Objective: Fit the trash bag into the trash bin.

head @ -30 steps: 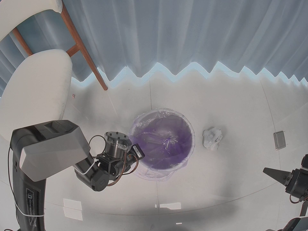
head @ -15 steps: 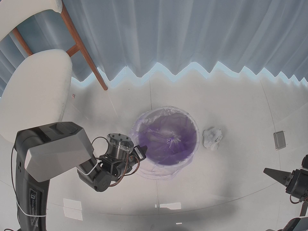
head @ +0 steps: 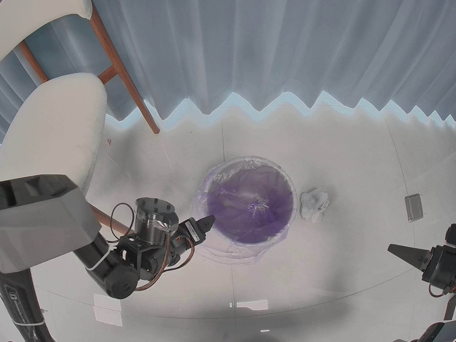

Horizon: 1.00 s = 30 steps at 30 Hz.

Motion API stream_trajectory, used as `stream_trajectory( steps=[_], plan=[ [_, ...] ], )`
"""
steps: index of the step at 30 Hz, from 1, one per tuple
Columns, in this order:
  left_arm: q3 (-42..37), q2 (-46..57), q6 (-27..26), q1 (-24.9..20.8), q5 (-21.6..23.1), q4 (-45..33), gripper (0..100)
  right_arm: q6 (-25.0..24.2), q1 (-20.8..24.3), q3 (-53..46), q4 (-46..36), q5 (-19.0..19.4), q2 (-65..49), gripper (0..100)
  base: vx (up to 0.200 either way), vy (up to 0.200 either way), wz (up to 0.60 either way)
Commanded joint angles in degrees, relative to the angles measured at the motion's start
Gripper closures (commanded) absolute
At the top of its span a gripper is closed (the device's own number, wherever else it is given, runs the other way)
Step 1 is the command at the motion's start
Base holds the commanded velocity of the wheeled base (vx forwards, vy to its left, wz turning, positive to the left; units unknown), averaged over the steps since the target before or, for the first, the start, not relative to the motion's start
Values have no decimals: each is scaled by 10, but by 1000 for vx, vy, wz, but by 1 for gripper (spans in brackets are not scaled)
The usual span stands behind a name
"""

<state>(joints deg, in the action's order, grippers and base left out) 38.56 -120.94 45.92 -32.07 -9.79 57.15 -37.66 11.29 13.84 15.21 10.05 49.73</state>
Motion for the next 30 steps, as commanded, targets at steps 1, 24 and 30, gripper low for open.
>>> stream_trajectory(
  steps=[1,24,30],
  plan=[
    [-110,171,0,-48,-13,45,0,26,-7,81,19,2,141,0,0,0,0],
    [-151,530,-319,-4,159,-27,0,179,-111,436,135,-30,789,0,0,0,0],
    [-149,553,-320,1,111,-57,0,176,-114,558,128,-50,889,0,0,0,0]
  ],
)
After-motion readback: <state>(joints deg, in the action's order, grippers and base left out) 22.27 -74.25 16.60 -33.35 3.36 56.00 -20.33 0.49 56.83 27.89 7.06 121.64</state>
